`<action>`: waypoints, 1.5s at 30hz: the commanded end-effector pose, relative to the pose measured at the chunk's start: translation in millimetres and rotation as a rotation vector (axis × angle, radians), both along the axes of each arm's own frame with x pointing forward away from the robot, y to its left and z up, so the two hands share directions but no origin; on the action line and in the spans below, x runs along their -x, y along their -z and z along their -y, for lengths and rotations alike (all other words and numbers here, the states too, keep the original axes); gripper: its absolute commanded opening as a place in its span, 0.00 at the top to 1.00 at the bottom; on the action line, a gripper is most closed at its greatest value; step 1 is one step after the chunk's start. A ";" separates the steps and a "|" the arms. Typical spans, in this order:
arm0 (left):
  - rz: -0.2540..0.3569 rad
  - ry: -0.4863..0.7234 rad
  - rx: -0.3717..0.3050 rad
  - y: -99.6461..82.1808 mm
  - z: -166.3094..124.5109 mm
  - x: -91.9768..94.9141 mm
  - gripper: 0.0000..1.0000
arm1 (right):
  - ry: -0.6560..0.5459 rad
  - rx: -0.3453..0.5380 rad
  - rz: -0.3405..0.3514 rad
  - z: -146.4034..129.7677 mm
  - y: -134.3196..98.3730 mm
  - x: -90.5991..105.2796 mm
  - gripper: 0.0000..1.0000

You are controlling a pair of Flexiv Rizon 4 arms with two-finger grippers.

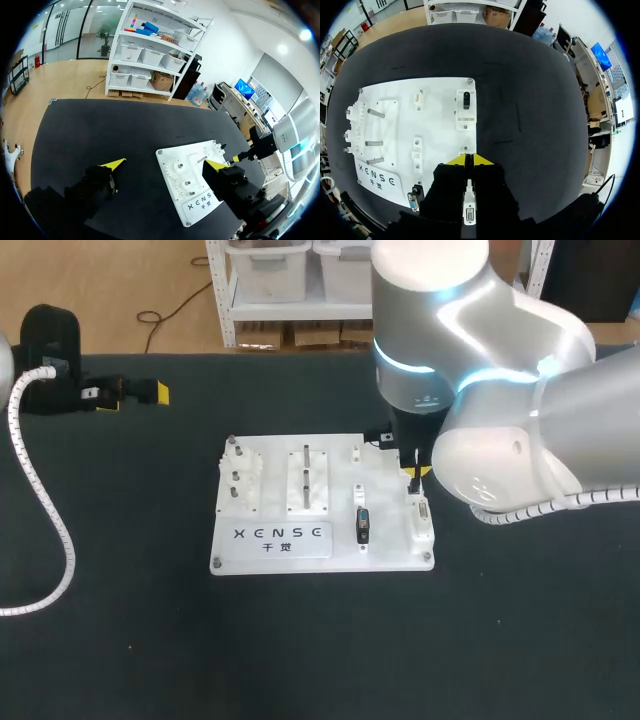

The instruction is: Insert the USB connector, Ethernet cable, and multi-pin plug into their matching sockets one by one.

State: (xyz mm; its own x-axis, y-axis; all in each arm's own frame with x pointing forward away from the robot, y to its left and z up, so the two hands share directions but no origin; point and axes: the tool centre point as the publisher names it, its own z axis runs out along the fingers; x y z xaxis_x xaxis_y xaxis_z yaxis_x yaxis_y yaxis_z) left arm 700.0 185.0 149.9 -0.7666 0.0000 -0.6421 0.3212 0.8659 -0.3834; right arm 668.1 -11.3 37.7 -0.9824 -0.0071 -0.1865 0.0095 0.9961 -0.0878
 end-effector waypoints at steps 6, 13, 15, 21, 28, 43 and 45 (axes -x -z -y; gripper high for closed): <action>0.000 0.000 0.000 0.0 0.0 0.0 0.00 | 0.001 -0.025 0.072 1.3 -4.8 -1.9 0.00; 0.000 0.000 0.000 0.0 0.0 0.0 0.00 | -0.017 -0.050 0.099 -14.6 -28.0 6.4 0.00; 0.000 0.000 0.000 0.0 0.0 0.0 0.00 | -0.031 -0.058 0.095 -21.7 -30.5 13.3 0.00; 0.000 0.000 0.000 0.0 0.0 0.0 0.00 | -0.073 -0.079 0.058 -43.2 -29.9 38.4 0.00; 0.000 0.000 0.000 0.0 0.0 0.0 0.00 | -0.096 -0.085 0.016 -58.4 -16.5 60.1 0.00; 0.000 0.000 0.000 0.0 0.0 0.0 0.00 | -0.100 -0.088 -0.052 -74.1 7.5 73.6 0.00; 0.000 0.000 0.000 0.0 0.0 0.0 0.00 | -0.106 -0.092 -0.046 -75.3 8.4 75.6 0.00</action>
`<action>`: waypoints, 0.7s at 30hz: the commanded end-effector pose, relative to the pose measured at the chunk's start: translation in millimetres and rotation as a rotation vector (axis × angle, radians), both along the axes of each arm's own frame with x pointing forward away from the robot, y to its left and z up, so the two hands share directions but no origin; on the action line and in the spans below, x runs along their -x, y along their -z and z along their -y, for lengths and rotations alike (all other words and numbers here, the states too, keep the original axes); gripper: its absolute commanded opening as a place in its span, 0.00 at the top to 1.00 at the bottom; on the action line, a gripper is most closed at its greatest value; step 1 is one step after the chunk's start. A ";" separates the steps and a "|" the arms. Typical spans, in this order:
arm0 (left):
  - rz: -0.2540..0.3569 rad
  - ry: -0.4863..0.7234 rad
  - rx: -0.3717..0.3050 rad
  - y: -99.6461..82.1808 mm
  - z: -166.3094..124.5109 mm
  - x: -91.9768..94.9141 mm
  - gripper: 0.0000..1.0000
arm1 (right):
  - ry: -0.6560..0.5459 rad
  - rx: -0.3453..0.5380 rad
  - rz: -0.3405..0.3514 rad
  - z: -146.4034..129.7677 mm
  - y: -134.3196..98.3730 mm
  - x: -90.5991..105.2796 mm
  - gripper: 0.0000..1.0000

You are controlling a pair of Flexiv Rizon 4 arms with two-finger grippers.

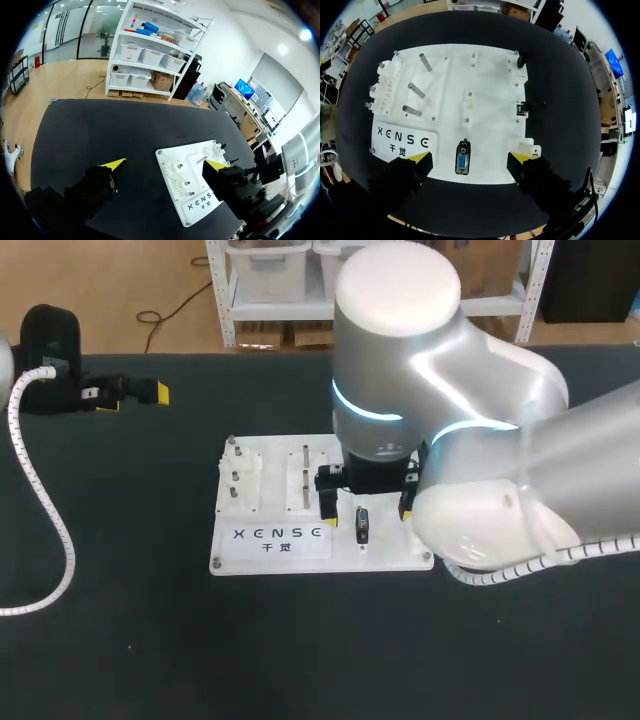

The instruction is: Insert the USB connector, Ethernet cable, and multi-pin plug into their matching sockets one by one.

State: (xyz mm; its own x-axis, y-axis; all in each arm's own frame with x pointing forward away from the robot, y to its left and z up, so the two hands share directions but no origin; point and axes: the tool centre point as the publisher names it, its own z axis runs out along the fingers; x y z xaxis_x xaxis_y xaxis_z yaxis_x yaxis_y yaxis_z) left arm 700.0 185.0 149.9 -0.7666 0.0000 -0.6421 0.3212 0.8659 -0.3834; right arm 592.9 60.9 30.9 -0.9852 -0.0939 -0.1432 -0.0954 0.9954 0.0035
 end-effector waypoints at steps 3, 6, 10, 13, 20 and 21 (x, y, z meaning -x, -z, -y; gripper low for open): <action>0.000 0.000 0.000 0.0 0.0 0.0 0.00 | 0.020 -0.025 0.011 -3.5 0.4 1.2 0.00; 0.000 0.000 0.000 0.0 0.0 0.0 0.00 | 0.020 -0.025 0.011 -3.5 0.4 1.2 0.00; 0.000 0.000 0.000 0.0 0.0 0.0 0.00 | 0.020 -0.025 0.011 -3.5 0.4 1.2 0.00; 0.000 0.000 0.000 0.0 0.0 0.0 0.00 | 0.020 -0.025 0.011 -3.5 0.4 1.2 0.00; 0.000 0.000 0.000 0.0 0.0 0.0 0.00 | 0.020 -0.025 0.011 -3.5 0.4 1.2 0.00; 0.000 0.000 0.000 0.0 0.0 0.0 0.00 | 0.020 -0.025 0.011 -3.5 0.4 1.2 0.00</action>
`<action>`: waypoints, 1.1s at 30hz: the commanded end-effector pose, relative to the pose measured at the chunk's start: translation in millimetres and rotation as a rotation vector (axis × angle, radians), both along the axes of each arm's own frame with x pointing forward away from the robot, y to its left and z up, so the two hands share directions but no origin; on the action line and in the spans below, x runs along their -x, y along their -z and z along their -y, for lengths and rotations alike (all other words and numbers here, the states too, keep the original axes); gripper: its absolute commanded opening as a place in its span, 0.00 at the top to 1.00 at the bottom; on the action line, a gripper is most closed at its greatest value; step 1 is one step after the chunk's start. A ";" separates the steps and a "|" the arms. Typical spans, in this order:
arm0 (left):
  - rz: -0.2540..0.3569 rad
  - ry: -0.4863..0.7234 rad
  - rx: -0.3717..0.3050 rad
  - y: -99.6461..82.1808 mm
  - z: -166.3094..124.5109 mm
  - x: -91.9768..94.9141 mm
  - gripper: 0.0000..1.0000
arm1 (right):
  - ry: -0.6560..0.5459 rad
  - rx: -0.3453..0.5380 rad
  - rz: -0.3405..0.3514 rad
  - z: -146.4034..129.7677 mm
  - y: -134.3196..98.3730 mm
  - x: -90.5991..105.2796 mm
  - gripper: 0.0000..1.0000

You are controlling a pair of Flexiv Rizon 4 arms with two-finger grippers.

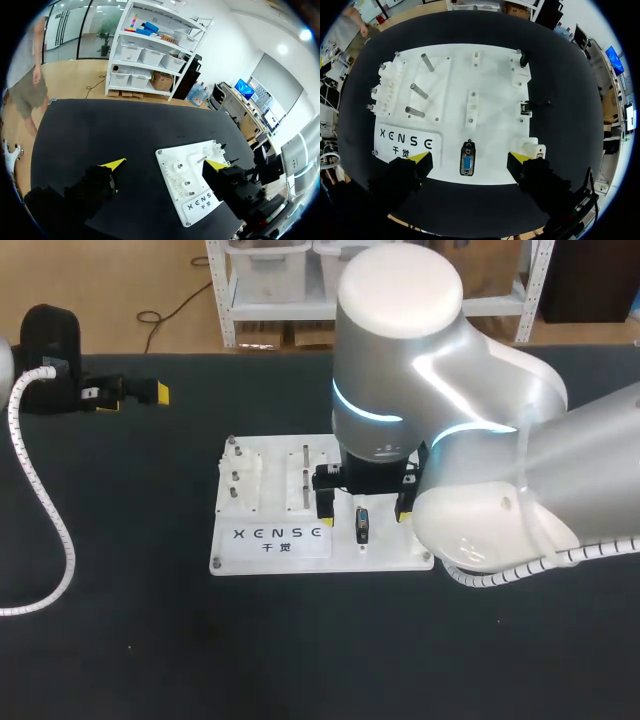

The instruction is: Insert the USB connector, Ethernet cable, and multi-pin plug into their matching sockets one by one.

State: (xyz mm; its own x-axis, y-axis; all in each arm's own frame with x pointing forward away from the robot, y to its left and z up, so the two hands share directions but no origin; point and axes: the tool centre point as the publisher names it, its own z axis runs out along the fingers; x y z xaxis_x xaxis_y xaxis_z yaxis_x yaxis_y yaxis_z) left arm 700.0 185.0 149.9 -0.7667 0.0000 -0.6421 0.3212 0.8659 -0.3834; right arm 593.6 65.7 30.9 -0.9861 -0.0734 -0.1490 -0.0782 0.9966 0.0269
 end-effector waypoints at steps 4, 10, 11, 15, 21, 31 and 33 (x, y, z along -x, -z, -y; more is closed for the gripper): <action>0.000 0.000 0.000 -0.1 0.0 0.0 0.00 | 0.006 0.009 -0.002 0.4 1.2 1.1 0.00; 0.000 0.000 0.000 -0.1 0.0 0.0 0.00 | 0.013 0.031 -0.021 -0.2 8.6 4.5 0.00; 0.000 0.000 0.000 -0.1 0.0 0.0 0.00 | 0.014 0.032 -0.022 -0.1 9.3 4.5 0.00; 0.000 0.000 0.000 -0.1 0.0 0.0 0.00 | 0.018 0.035 -0.029 -0.2 10.3 4.3 0.51; 0.000 0.000 0.000 -0.1 0.0 0.0 0.00 | 0.029 0.037 -0.037 0.7 14.9 0.8 0.65; 0.000 0.000 0.000 -0.1 0.0 0.0 0.00 | 0.022 0.042 -0.043 -3.5 19.3 -1.2 0.98; 0.000 0.000 0.000 -0.1 0.0 0.0 0.00 | 0.018 0.040 -0.035 -4.6 17.0 -1.2 1.00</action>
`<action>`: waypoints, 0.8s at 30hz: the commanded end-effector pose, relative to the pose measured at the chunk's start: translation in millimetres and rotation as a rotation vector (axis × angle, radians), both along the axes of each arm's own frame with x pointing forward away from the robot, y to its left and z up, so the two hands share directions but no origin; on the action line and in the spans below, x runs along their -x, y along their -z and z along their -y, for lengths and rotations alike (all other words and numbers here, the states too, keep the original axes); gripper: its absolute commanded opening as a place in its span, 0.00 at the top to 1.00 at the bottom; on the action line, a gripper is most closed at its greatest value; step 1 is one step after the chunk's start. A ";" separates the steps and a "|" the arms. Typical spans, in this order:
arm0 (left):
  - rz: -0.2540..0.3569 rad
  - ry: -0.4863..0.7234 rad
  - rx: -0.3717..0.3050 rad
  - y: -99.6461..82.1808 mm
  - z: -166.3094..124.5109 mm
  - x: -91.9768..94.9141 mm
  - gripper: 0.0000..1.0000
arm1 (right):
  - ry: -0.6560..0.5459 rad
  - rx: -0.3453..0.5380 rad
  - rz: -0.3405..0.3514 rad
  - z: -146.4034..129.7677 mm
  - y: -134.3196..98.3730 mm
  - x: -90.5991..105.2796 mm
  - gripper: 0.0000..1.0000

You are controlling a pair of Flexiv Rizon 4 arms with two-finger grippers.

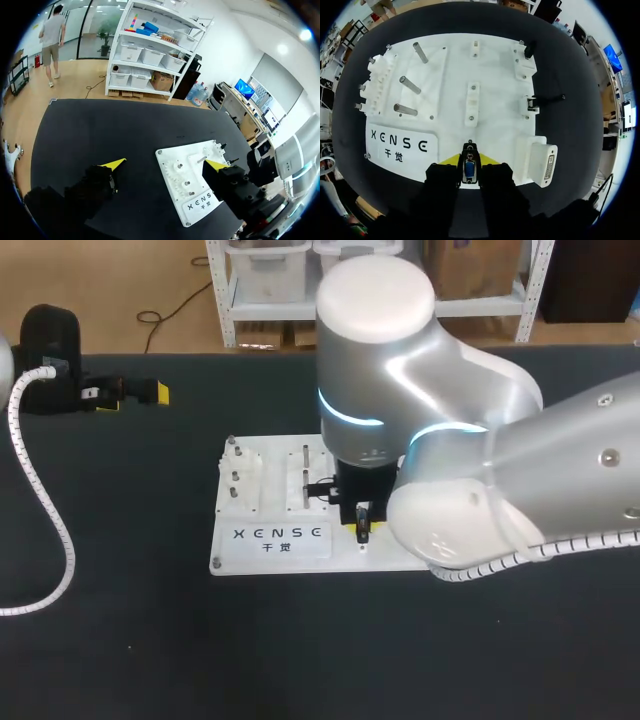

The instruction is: Insert the USB connector, Ethernet cable, and multi-pin plug into their matching sockets one by one.

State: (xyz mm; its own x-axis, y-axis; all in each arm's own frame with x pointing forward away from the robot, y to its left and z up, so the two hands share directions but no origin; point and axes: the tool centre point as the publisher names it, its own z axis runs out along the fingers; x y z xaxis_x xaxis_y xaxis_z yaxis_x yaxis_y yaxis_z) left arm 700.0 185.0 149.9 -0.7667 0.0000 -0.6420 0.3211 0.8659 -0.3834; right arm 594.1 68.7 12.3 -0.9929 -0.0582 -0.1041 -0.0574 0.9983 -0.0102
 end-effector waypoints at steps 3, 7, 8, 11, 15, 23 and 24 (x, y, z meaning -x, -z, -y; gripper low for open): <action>0.000 0.000 0.000 -0.1 0.0 0.0 0.00 | -0.009 -0.007 0.032 -2.5 -9.3 -0.3 1.00; 0.000 0.000 0.000 -0.1 0.0 0.0 0.00 | -0.015 -0.010 0.078 -0.6 -24.3 1.0 1.00; 0.000 0.000 0.000 -0.1 0.0 0.0 0.00 | -0.015 -0.011 0.091 0.3 -28.6 1.7 1.00; 0.000 0.000 0.000 -0.1 0.0 0.0 0.00 | -0.007 -0.013 0.126 4.5 -41.3 4.4 1.00; 0.000 0.000 0.000 -0.1 0.0 0.0 0.00 | 0.011 -0.013 0.156 18.1 -55.0 8.1 1.00; 0.000 0.000 0.000 -0.1 0.0 0.0 0.00 | 0.057 0.015 0.189 56.6 -65.3 7.2 1.00; 0.000 0.000 0.000 -0.1 0.0 0.0 0.00 | 0.064 0.019 0.192 60.5 -65.2 6.6 1.00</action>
